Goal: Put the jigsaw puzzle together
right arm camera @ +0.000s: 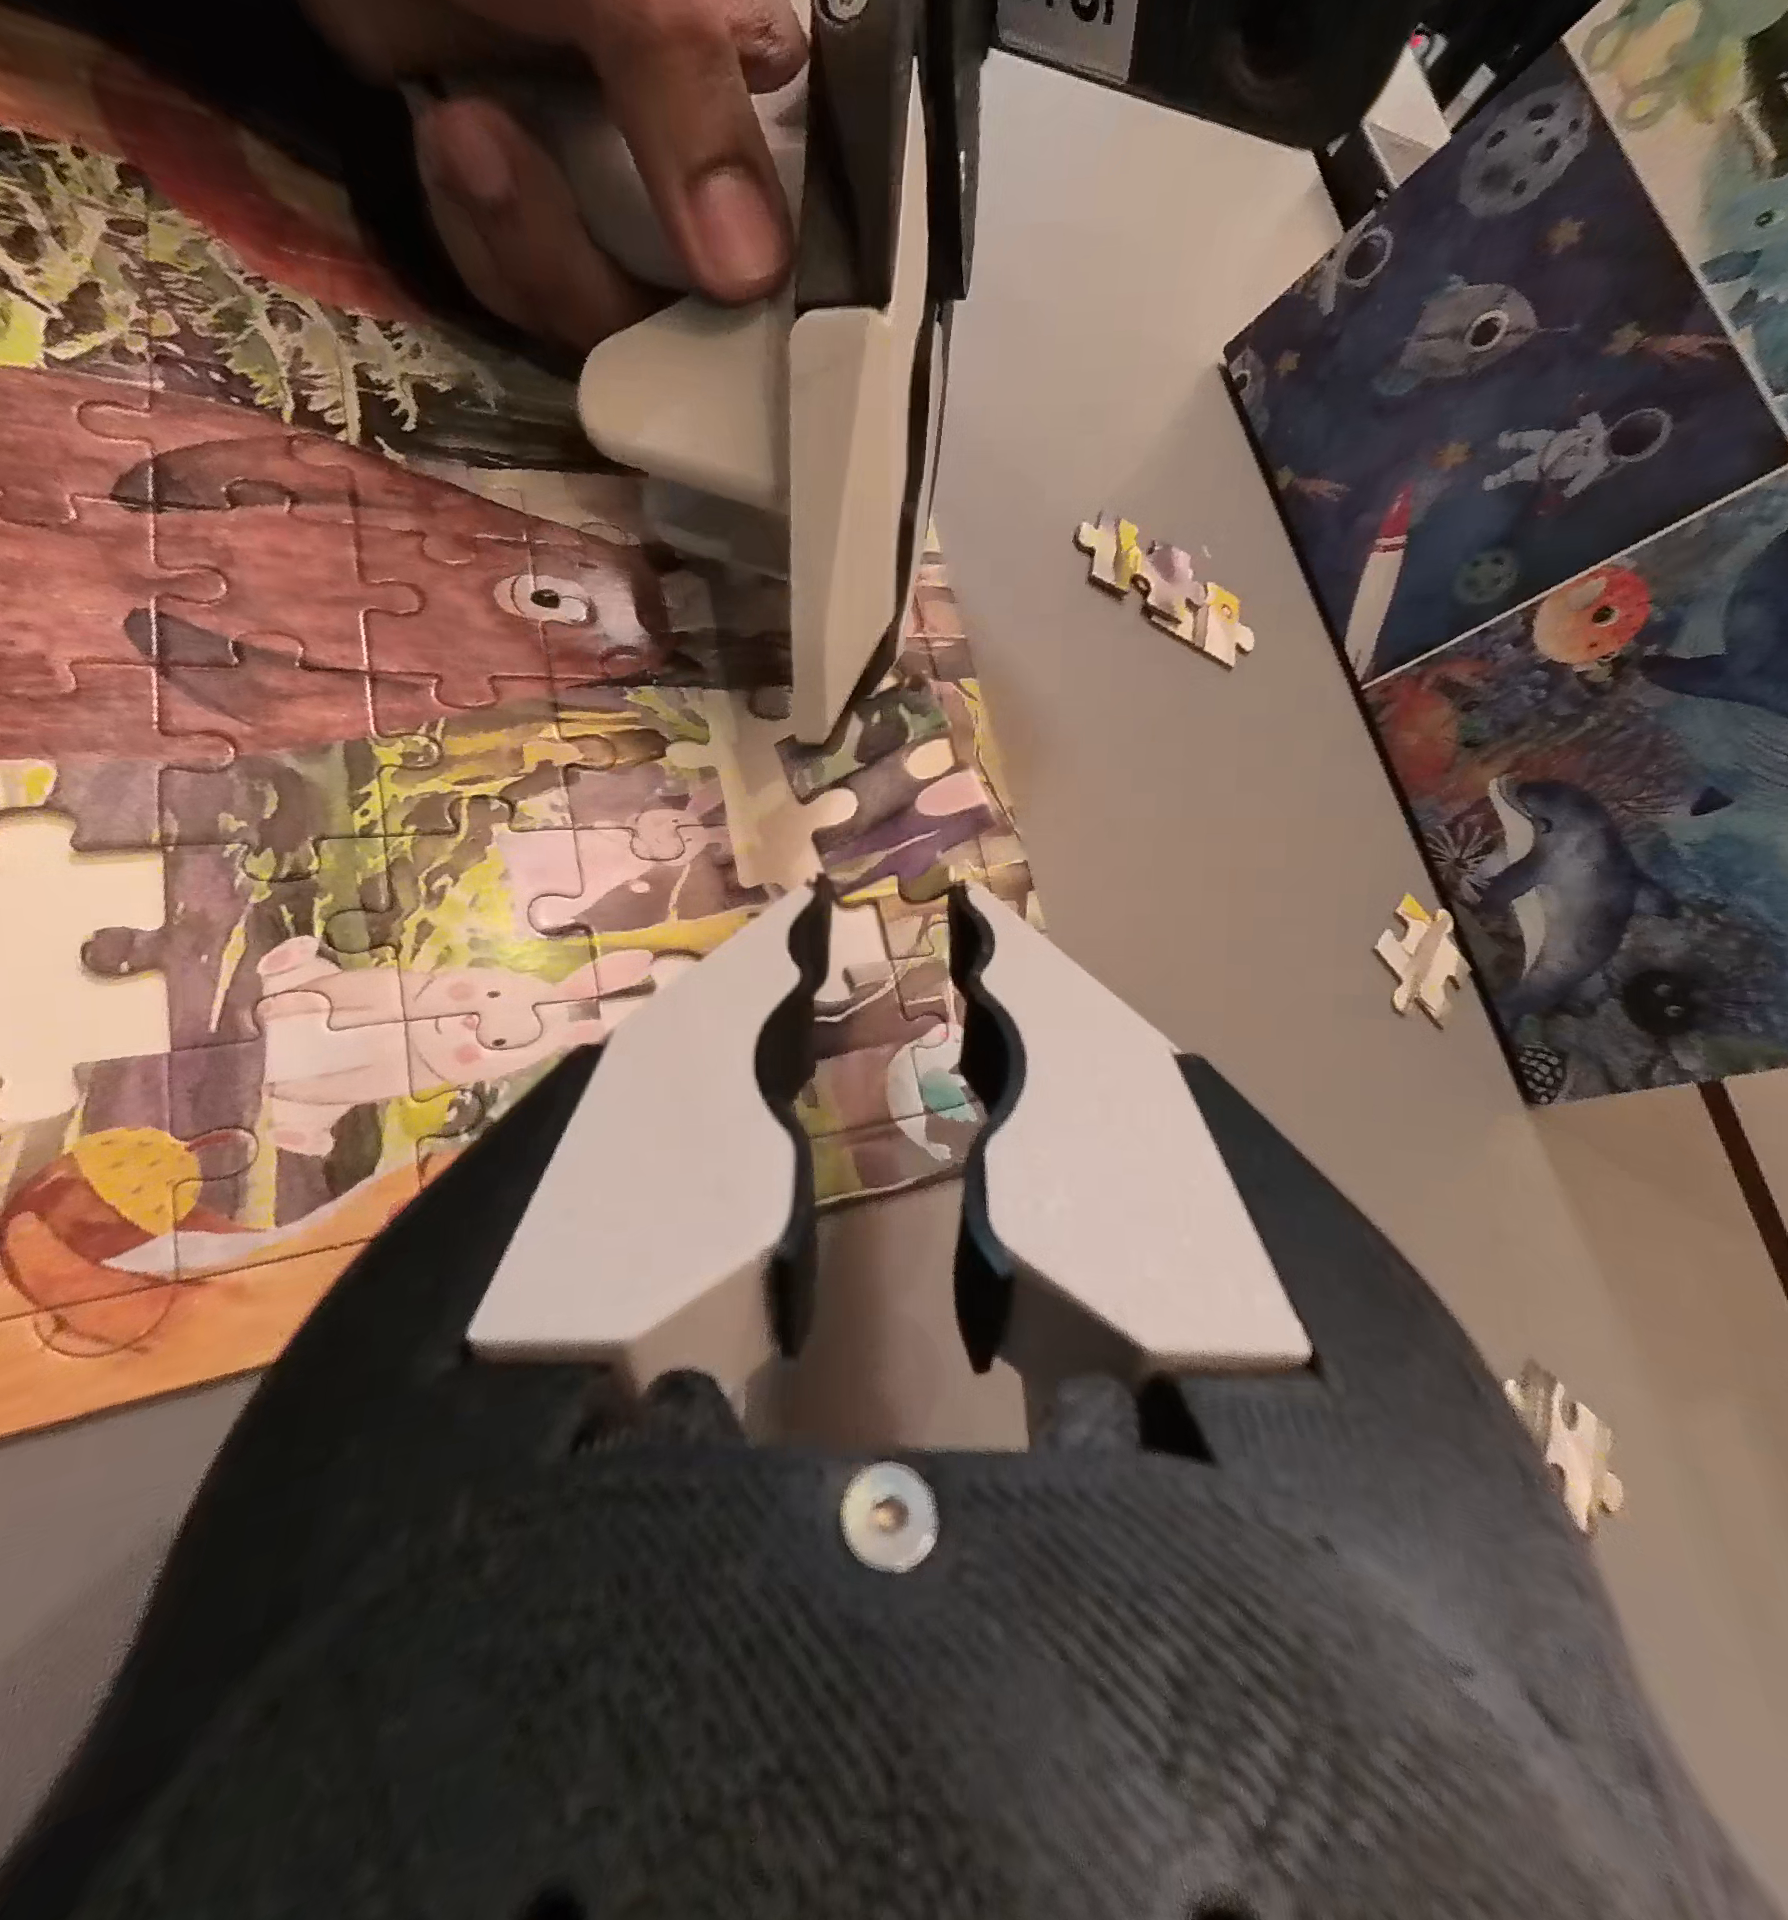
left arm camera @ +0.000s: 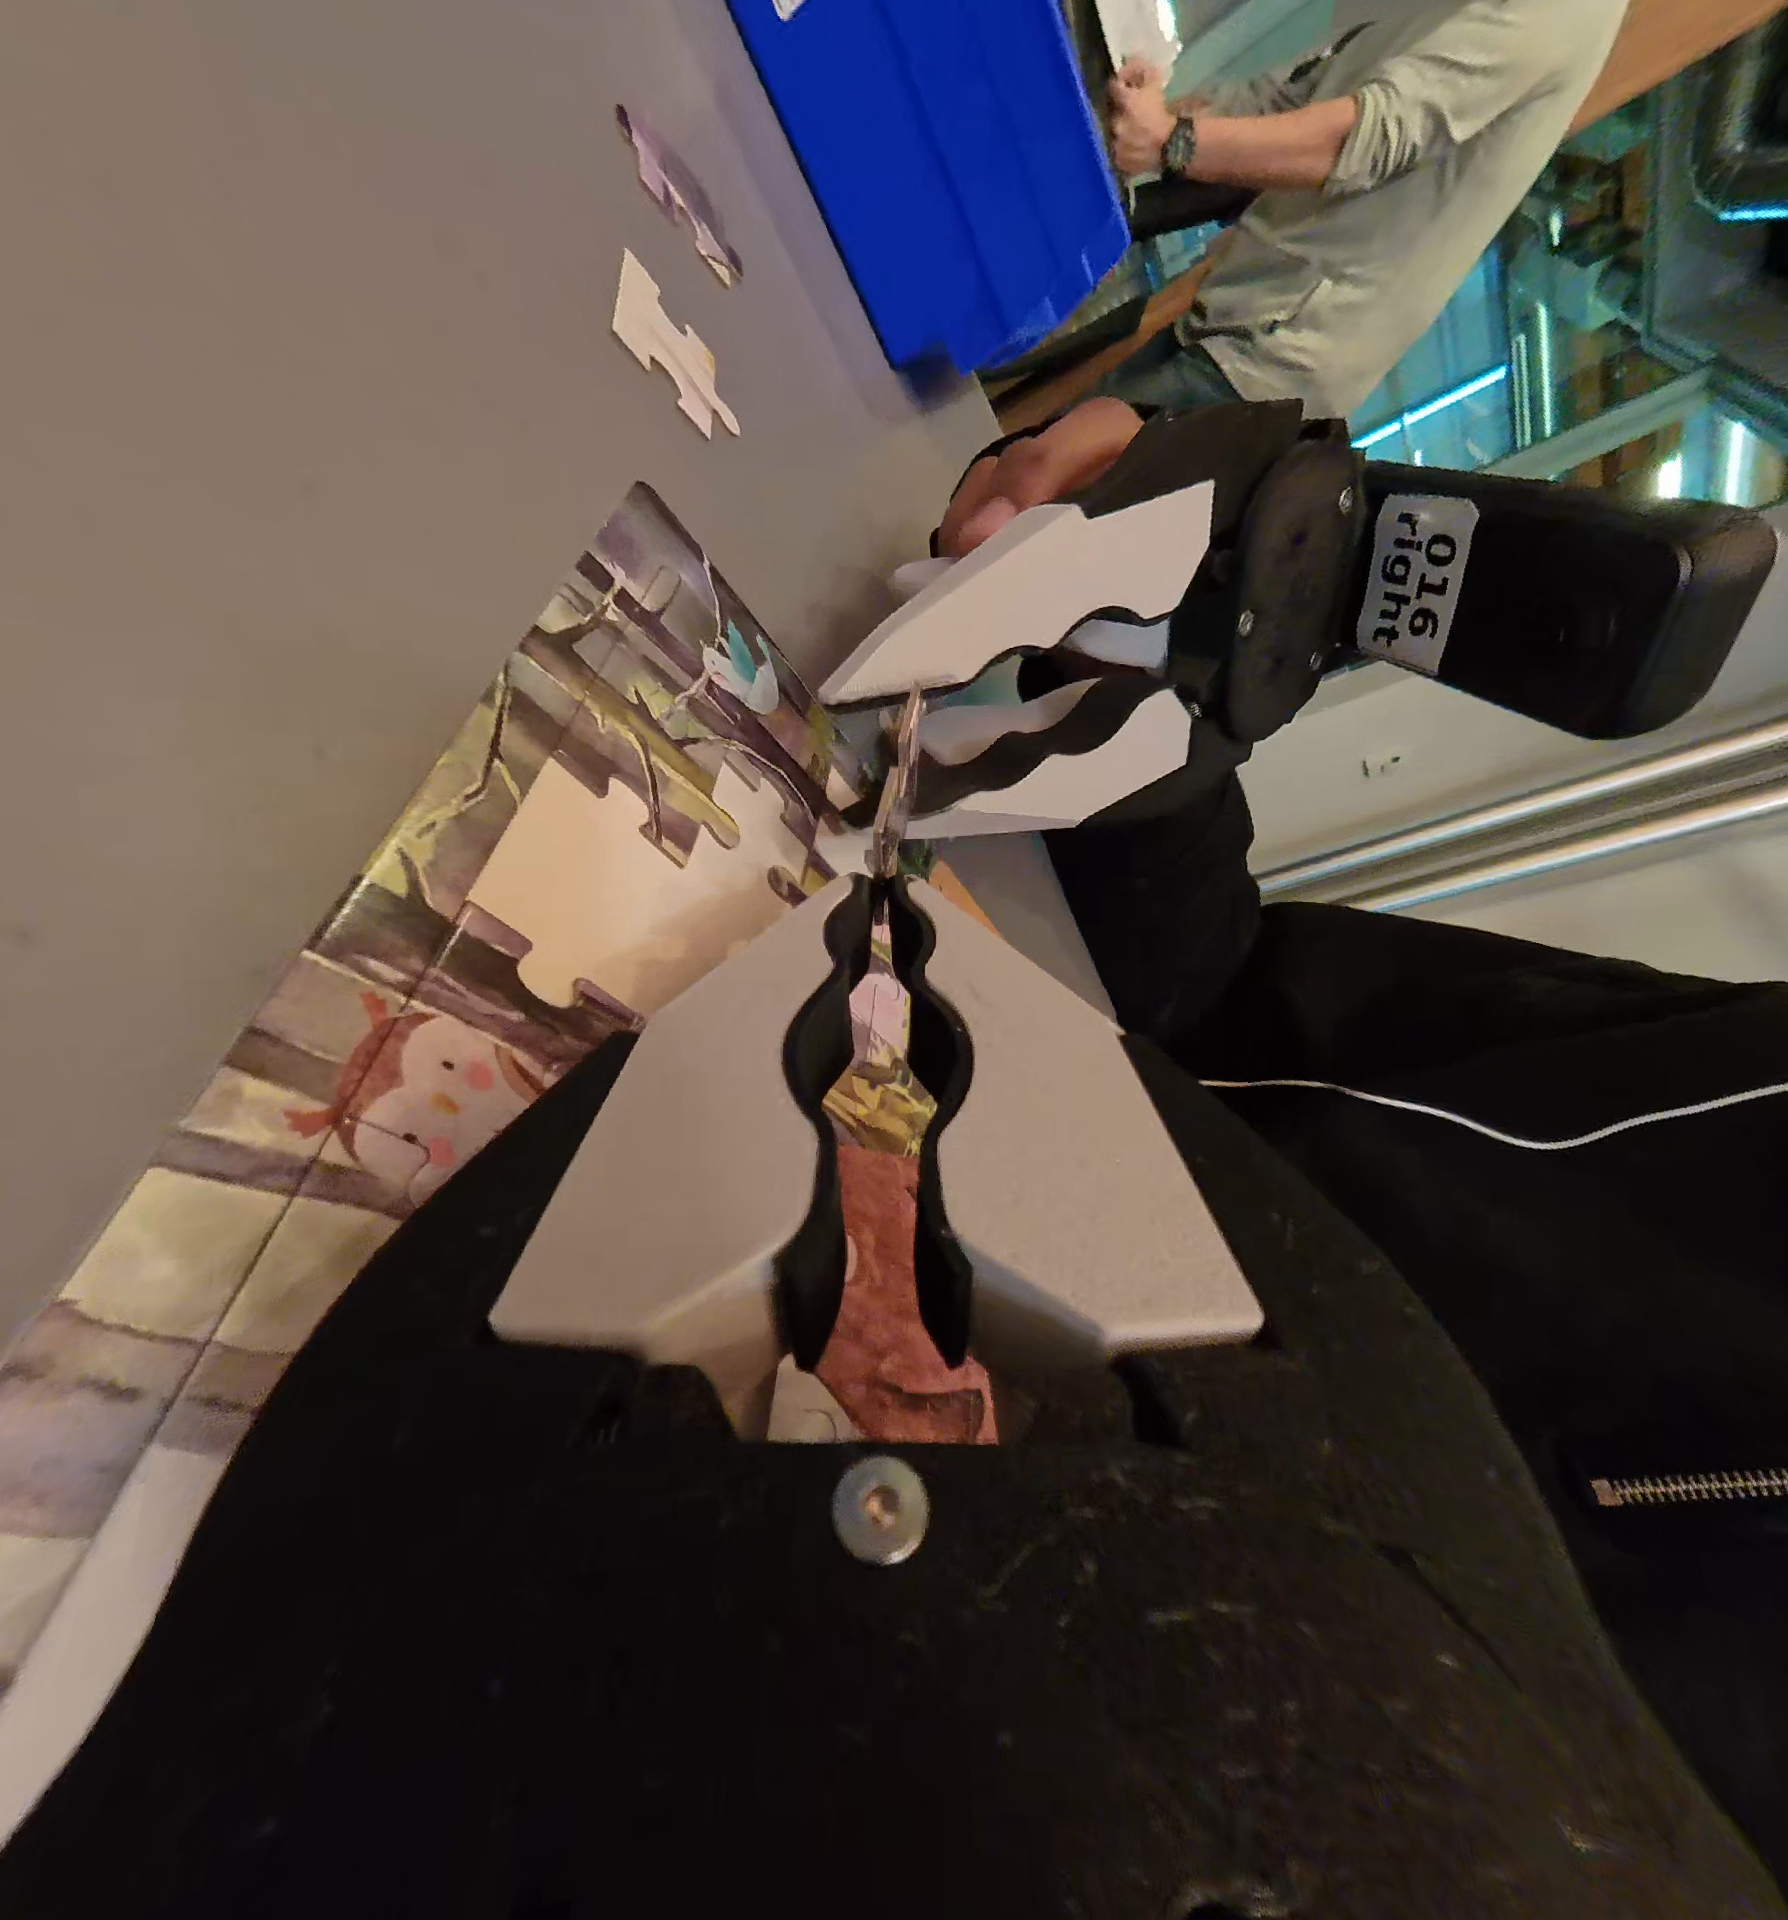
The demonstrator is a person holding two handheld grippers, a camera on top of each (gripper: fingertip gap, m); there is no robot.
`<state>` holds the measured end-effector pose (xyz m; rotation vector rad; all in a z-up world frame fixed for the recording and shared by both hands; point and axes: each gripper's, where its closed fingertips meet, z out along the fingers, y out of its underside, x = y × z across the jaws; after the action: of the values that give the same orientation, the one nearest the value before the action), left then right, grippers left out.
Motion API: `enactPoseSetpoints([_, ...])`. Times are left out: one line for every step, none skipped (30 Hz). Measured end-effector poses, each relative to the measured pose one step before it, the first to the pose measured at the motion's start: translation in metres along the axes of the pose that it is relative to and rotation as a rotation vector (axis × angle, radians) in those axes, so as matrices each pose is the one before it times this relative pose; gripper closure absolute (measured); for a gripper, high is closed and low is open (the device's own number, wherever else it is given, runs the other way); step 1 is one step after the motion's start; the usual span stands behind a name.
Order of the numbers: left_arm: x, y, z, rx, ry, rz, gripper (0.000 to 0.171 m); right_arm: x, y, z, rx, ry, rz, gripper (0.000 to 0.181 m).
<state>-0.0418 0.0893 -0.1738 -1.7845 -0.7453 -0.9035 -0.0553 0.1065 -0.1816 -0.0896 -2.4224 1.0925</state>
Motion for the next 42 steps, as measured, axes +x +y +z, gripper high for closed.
enactPoseSetpoints([-0.00002,-0.00074,-0.00035,0.00444,0.0013,-0.001,0.171,0.00025,-0.00019,-0.00017,0.0004,0.0008,0.0014,0.161])
enactPoseSetpoints([-0.00021,-0.00043,-0.00018,0.00256,-0.0013,0.0016,0.171,-0.00014,-0.0001,-0.00009,0.0001,-0.0003,0.0008,0.161])
enactPoseSetpoints([-0.00072,-0.00035,0.00001,0.00231,-0.0057,0.0032,0.171,-0.00029,0.0003,-0.00007,-0.0022,-0.0014,-0.0007,0.161])
enactPoseSetpoints([-0.00092,-0.00042,-0.00016,0.0029,-0.0072,0.0038,0.171,-0.00037,0.00046,-0.00011,-0.0029,-0.0013,-0.0015,0.161])
enactPoseSetpoints([-0.00054,-0.00055,-0.00028,0.00337,-0.0055,0.004,0.171,-0.00024,0.00019,-0.00016,-0.002,-0.0008,-0.0012,0.161])
enactPoseSetpoints([-0.00044,-0.00069,-0.00031,0.00411,-0.0034,0.0027,0.171,0.00004,0.0002,-0.00018,-0.001,0.0004,-0.0006,0.161])
enactPoseSetpoints([-0.00007,-0.0006,-0.00034,0.00423,0.0005,0.0007,0.171,0.00024,-0.00008,-0.00031,0.0,0.0008,0.0007,0.162])
enactPoseSetpoints([0.00023,-0.00064,-0.00025,0.00403,0.0027,-0.001,0.171,0.00015,-0.00029,-0.00024,0.0011,0.0001,0.0023,0.162])
enactPoseSetpoints([0.00016,-0.00061,-0.00042,0.00443,0.0017,-0.0002,0.171,0.00013,-0.00045,-0.00029,0.0022,-0.0002,0.0029,0.162])
enactPoseSetpoints([-0.00017,-0.00087,-0.0004,0.00539,-0.0006,0.0003,0.171,0.0,-0.00024,-0.00023,0.0011,-0.0006,0.0012,0.162])
enactPoseSetpoints([-0.00016,-0.00055,-0.0005,0.00359,-0.0006,0.0008,0.171,-0.00001,0.00013,-0.00003,-0.0014,0.0002,0.0001,0.162])
enactPoseSetpoints([-0.0003,-0.00035,-0.00036,0.00153,-0.0017,0.0012,0.171,-0.00022,0.0003,-0.00004,-0.0027,-0.0005,-0.0005,0.163])
enactPoseSetpoints([-0.00049,-0.00028,-0.00034,0.00157,-0.0034,0.0012,0.171,-0.00015,0.00027,0.00006,-0.0029,-0.0004,-0.0003,0.163])
enactPoseSetpoints([-0.00023,-0.0004,-0.00027,0.00263,-0.0022,0.0017,0.171,-0.0001,0.0001,-0.00002,-0.0012,-0.0002,0.0005,0.163])
enactPoseSetpoints([-0.00003,-0.0002,-0.0001,0.0017,-0.0009,0.0015,0.171,0.00005,-0.00033,-0.00011,0.0008,0.0001,0.0011,0.163])
enactPoseSetpoints([-0.00001,-0.00009,0.0,0.00051,-0.0009,0.0015,0.171,0.00002,-0.00036,-0.00017,0.002,-0.0002,0.0017,0.162])
enactPoseSetpoints([-0.00016,-0.00016,0.00004,0.00098,-0.0017,0.0019,0.171,0.00013,-0.00028,-0.00011,0.0016,-0.0003,0.0024,0.162])
enactPoseSetpoints([0.00005,-0.0002,0.0,0.0009,-0.001,0.0016,0.171,0.00008,-0.0001,-0.00016,0.0007,0.0001,0.0021,0.162])
enactPoseSetpoints([0.00003,-0.00016,-0.00004,0.00119,-0.0007,0.0012,0.171,0.00009,-0.00022,-0.00006,0.0011,0.0001,0.0016,0.162])
enactPoseSetpoints([-0.00009,-0.00005,-0.00011,0.00021,-0.0007,0.0009,0.171,-0.00003,-0.0003,-0.00003,0.0011,-0.0001,0.0014,0.162])
enactPoseSetpoints([-0.00023,-0.00006,0.00003,0.00041,-0.0013,0.0007,0.171,-0.00007,-0.00015,0.00003,0.0006,-0.0007,0.0014,0.162])
enactPoseSetpoints([-0.00025,-0.00009,-0.00017,0.00071,-0.0018,0.0007,0.171,-0.00018,-0.00012,0.0001,0.0004,-0.0007,0.0009,0.162])
enactPoseSetpoints([-0.00028,-0.00012,-0.00015,0.00093,-0.0019,0.0011,0.171,-0.00012,-0.00007,0.00002,0.0,-0.0001,-0.0001,0.162])
enactPoseSetpoints([-0.00019,-0.00019,-0.0001,0.00063,-0.0011,0.0007,0.171,0.00011,-0.00001,0.00004,-0.0004,0.0009,-0.0003,0.162])
enactPoseSetpoints([0.0001,0.0001,0.00001,-0.00013,0.0004,0.0002,0.171,0.00015,0.0,0.00005,0.0001,0.0007,0.0006,0.162])
enactPoseSetpoints([0.00013,0.00005,0.00006,-0.00034,0.0,0.0004,0.171,0.00006,-0.00015,-0.00015,0.0005,0.0002,0.001,0.162])
enactPoseSetpoints([0.00004,0.00007,0.00005,-0.00049,-0.0003,0.001,0.171,0.0001,-0.0002,-0.00019,0.0019,0.0001,0.001,0.162])
enactPoseSetpoints([0.00002,0.0001,0.00009,-0.00016,-0.0008,0.0011,0.171,0.00019,-0.00025,-0.00021,0.0018,-0.0001,0.0011,0.162])
enactPoseSetpoints([0.00007,-0.00015,-0.00003,0.00033,-0.0001,0.0011,0.171,0.00003,-0.00007,-0.00008,0.001,-0.0004,0.0014,0.163])
enactPoseSetpoints([0.0001,-0.00014,-0.00006,0.00103,-0.0003,0.0009,0.171,-0.00009,0.00009,-0.00003,-0.0001,-0.001,0.001,0.163])
enactPoseSetpoints([0.00001,-0.00013,-0.0002,0.0006,-0.0006,0.0006,0.171,-0.00016,0.00026,0.00009,-0.0013,-0.0005,-0.0002,0.163])
enactPoseSetpoints([0.00003,-0.00008,-0.00009,0.00043,-0.0002,0.0001,0.171,-0.00017,0.00006,0.00014,-0.0009,-0.0008,-0.0004,0.163])
enactPoseSetpoints([-0.00017,-0.00019,-0.00025,0.00106,-0.001,0.0002,0.171,-0.00023,0.00005,0.00005,-0.0004,-0.0007,-0.0004,0.163])
enactPoseSetpoints([-0.00021,-0.00025,-0.00015,0.00124,-0.0013,0.0004,0.171,-0.00026,0.00014,0.00019,-0.0009,-0.0009,0.0,0.163])
enactPoseSetpoints([-0.00005,-0.00014,-0.00022,0.00126,-0.0005,0.0005,0.171,-0.00015,0.00019,0.00005,-0.0007,-0.0013,0.0002,0.163])
enactPoseSetpoints([-0.00003,-0.0003,-0.00025,0.00147,-0.0005,0.0004,0.171,-0.00013,0.00016,0.00005,-0.0011,-0.0005,-0.0001,0.163])
enactPoseSetpoints([0.00015,-0.00018,-0.00018,0.00095,0.0003,0.0003,0.171,-0.00009,0.00007,0.00004,-0.0006,0.0003,-0.0004,0.163])
enactPoseSetpoints([-0.00004,-0.00013,-0.00007,0.00079,-0.0005,0.0004,0.171,-0.00001,0.00001,0.0,0.0,-0.0003,-0.0004,0.163])
enactPoseSetpoints([-0.00007,-0.00007,-0.0001,0.0003,-0.0007,0.0006,0.171,-0.00006,-0.00001,0.00004,-0.0004,-0.0002,-0.0001,0.163])
enactPoseSetpoints([-0.00005,-0.00007,-0.0001,0.00036,-0.0006,0.0004,0.171,-0.00021,0.00008,0.00009,-0.0005,-0.001,0.0001,0.164])
enactPoseSetpoints([-0.00013,-0.00005,-0.00005,0.0006,-0.0007,0.0002,0.171,-0.00024,0.00028,0.00008,-0.0014,-0.0012,-0.0003,0.164])
enactPoseSetpoints([-0.00011,-0.00022,-0.00016,0.00107,-0.0006,0.0003,0.171,-0.0003,0.0002,0.00011,-0.0014,-0.001,-0.0008,0.164])
